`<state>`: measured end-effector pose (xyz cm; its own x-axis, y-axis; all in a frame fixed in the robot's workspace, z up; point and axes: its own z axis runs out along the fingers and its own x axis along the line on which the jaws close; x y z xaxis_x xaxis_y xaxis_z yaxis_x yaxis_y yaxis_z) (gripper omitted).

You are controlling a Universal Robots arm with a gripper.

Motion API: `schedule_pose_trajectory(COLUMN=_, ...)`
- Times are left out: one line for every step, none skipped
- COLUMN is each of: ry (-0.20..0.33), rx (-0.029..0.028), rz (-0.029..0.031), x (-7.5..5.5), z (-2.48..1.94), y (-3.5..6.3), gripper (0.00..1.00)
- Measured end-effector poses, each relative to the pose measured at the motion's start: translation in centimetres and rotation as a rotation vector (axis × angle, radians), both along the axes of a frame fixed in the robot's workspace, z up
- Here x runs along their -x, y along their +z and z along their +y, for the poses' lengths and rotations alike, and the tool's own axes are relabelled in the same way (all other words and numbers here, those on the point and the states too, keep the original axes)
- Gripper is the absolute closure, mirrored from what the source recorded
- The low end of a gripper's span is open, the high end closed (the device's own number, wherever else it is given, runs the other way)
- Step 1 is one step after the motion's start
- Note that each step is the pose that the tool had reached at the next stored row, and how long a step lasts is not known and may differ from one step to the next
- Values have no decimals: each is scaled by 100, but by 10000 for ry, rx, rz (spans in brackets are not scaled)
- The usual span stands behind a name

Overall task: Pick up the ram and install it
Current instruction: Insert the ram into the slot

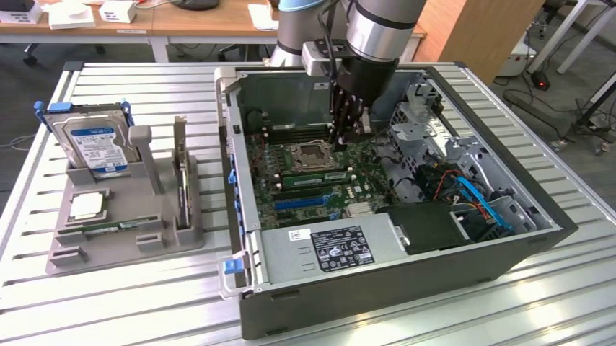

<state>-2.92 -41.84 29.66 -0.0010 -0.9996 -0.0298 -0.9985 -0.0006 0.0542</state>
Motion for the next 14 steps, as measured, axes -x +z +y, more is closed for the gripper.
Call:
schedule_pose_trajectory(ry=0, rx=0, rz=-1, x=0, z=0, y=0, gripper=76)
schedule_pose_trajectory(ry=0, rx=0, rz=0, x=0, z=0, y=0, gripper=76)
schedule_pose_trajectory(ry=0, rx=0, rz=0, x=0, z=0, y=0, gripper=76)
schedule_pose_trajectory(ry=0, rx=0, rz=-1, x=0, z=0, y=0, gripper=76)
schedule_pose_trajectory(ry=0, rx=0, rz=0, x=0, z=0, y=0, gripper=76)
schedule_pose_trajectory(ry=-1, rx=0, rz=-1, x=6, z=0, y=0, gripper=76)
schedule_pose_trajectory(ry=0, rx=0, rz=1, x=23, z=0, y=0, gripper=76)
schedule_pose_trajectory(ry=-1, rx=-1, rz=-1, x=51, z=0, y=-1, gripper=76)
schedule_pose_trajectory(ry=0, rx=-1, rz=-2, x=82, z=0, y=-1, gripper=76)
schedule_pose_trajectory(ry=0, rx=-1, rz=-4, x=116, z=0, y=-1, gripper=76)
schedule_pose_trajectory(ry=0, rx=0, rz=-5, x=152, z=0, y=-1, gripper=76)
schedule_pose_trajectory(ry=-1, rx=1, rz=-6, x=186, z=0, y=-2, gripper=76)
schedule_pose_trajectory(ry=-1, rx=1, rz=-8, x=219, z=0, y=-2, gripper=76)
schedule_pose_trajectory(ry=0, rx=0, rz=-9, x=252, z=0, y=-3, gripper=76)
